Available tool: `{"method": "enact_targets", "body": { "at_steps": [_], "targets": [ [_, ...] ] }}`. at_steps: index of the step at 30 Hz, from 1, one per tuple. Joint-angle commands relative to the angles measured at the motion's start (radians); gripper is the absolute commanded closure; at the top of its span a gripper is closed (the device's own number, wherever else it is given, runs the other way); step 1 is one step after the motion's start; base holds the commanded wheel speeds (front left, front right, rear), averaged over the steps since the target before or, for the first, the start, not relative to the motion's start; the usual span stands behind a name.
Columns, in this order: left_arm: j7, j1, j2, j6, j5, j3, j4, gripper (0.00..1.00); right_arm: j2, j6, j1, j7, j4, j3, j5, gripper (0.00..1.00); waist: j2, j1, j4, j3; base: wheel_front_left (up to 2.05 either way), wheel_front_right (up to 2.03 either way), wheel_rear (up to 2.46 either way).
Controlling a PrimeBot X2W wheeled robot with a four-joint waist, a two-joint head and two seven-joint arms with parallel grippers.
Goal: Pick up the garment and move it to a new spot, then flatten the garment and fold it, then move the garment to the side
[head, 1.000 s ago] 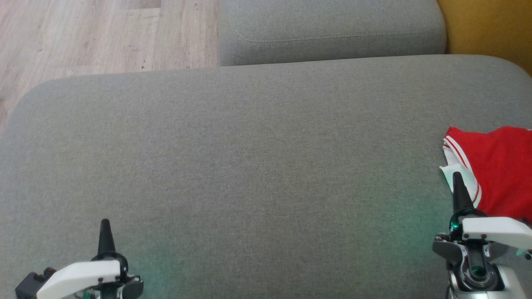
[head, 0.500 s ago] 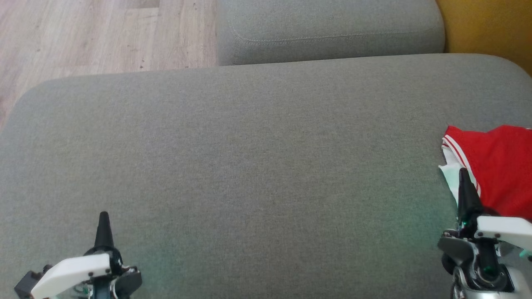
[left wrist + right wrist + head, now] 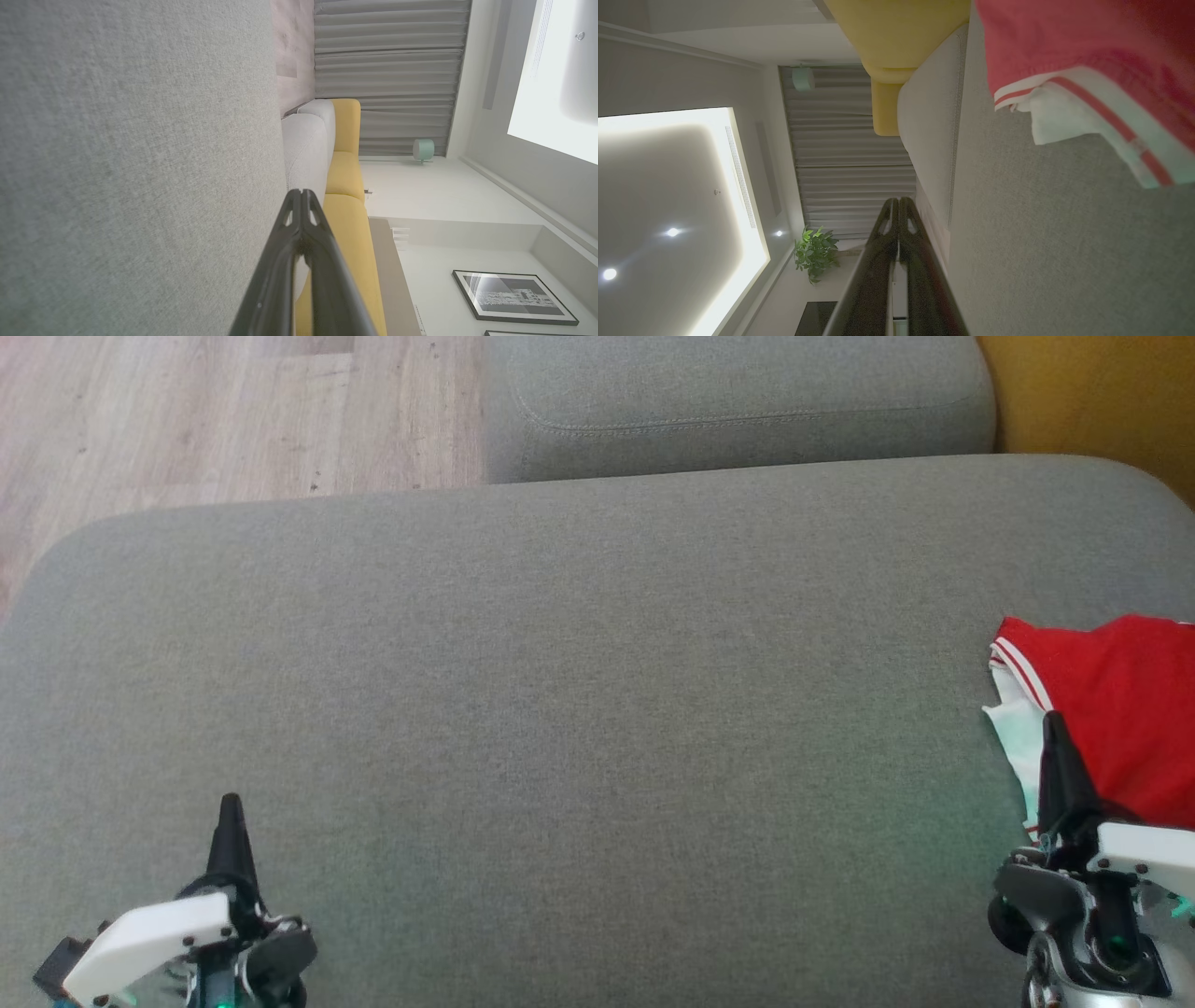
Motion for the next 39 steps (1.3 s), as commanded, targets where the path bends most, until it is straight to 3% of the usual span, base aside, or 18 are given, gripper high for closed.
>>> {"method": "enact_targets", "body": {
  "at_steps": [1,39],
  "targets": [
    [0.007,-0.049,0.006,-0.007,-0.005,0.041,-0.036,1.00,-0.006,0.004,-0.020,0.006,-0.041,0.020,0.007,1.00,0.0000,0.0000,0.000,0.000,0.00,0.00,0.00],
    [0.007,-0.049,0.006,-0.007,-0.006,0.041,-0.036,1.00,-0.006,0.004,-0.020,0.006,-0.041,0.021,0.007,1.00,0.0000,0.0000,0.000,0.000,0.00,0.00,0.00]
  ]
}}
